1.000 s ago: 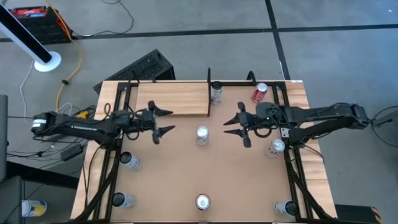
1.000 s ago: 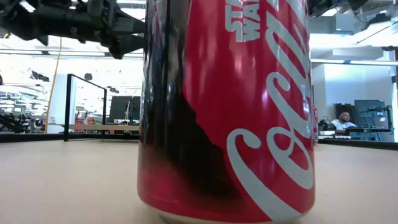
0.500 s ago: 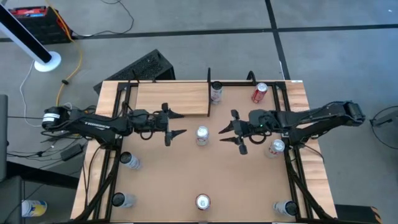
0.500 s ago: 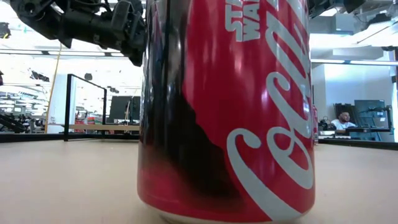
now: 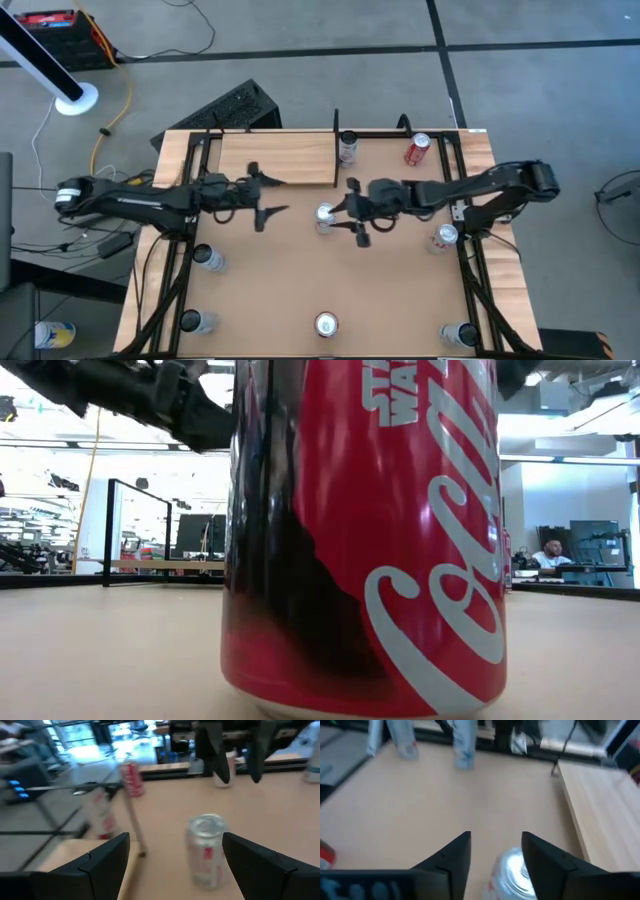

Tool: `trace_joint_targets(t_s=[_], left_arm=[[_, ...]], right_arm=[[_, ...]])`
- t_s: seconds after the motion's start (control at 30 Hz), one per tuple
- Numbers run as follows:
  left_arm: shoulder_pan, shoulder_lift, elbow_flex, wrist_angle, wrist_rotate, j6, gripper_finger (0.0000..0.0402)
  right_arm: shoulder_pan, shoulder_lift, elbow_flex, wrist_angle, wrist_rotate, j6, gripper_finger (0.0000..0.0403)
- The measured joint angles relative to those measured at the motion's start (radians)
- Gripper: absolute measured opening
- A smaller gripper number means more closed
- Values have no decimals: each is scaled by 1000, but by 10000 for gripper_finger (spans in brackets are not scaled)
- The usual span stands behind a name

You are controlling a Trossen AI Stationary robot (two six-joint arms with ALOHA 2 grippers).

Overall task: Place canned beverage on shelf
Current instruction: Put the left silver and red soda can on the shelf

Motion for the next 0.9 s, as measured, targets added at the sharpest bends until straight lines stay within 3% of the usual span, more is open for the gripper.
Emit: trace_joint_targets(t_s=[0.23,0.57,0.73,0.9], left_arm=[[18,-275,-10,-219,-27,-3,304],[18,-382,-10,-304,4,5,304],[18,-419,-10,-349,-4,17,304],[18,-450,-10,-362,-20,25,304]], right_arm=[[-17,139,276,-351,4,-70,280],[-85,370,645,-794,3,-95,351],[-92,434,736,-928,-1,-125,363],[-91,447,744,-943,-4,-142,362]])
